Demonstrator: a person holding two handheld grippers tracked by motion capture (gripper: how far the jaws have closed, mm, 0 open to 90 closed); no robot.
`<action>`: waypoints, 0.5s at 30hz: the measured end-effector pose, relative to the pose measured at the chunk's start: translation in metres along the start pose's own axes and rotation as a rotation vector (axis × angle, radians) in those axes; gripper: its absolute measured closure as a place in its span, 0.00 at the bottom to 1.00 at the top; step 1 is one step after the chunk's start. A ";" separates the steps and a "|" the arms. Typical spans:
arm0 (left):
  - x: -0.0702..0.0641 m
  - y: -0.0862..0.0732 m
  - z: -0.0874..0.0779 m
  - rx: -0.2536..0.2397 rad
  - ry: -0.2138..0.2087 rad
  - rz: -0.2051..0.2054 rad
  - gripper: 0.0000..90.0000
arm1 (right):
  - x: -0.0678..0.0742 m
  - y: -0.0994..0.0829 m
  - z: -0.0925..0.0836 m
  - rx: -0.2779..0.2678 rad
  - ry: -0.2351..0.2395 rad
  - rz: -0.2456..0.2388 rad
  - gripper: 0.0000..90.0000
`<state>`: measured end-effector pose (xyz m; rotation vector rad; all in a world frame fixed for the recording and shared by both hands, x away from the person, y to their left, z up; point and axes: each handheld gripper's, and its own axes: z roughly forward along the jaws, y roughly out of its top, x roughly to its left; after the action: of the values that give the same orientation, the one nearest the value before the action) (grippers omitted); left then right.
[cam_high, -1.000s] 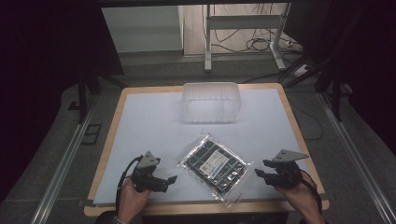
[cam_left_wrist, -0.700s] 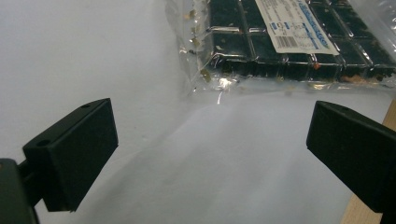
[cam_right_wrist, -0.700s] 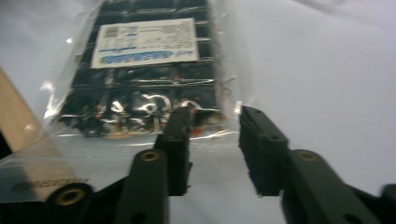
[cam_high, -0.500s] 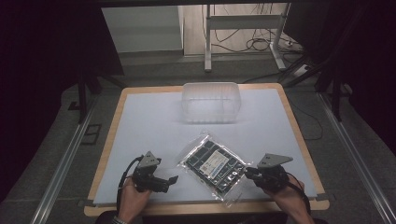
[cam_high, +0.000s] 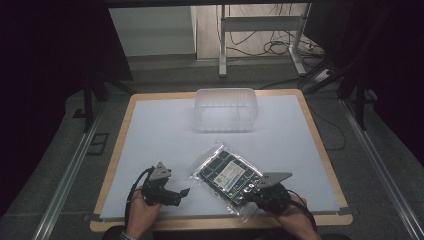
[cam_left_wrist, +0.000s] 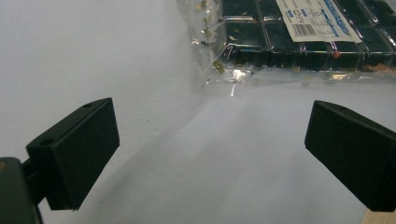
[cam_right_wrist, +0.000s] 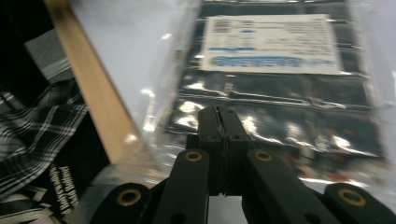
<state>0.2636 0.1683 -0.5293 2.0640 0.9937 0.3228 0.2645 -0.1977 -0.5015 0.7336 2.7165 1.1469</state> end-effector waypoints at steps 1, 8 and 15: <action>0.001 0.000 -0.001 -0.006 -0.006 -0.008 0.03 | 0.003 0.001 0.002 0.002 0.012 -0.009 0.99; 0.001 0.000 0.000 -0.006 -0.004 -0.003 0.03 | 0.021 0.005 0.015 0.024 0.045 -0.059 0.99; 0.001 0.000 -0.001 -0.008 -0.008 -0.003 0.03 | 0.027 0.004 0.022 0.043 0.071 -0.075 0.99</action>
<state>0.2638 0.1695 -0.5292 2.0544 0.9892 0.3162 0.2484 -0.1686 -0.5120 0.6019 2.8086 1.1226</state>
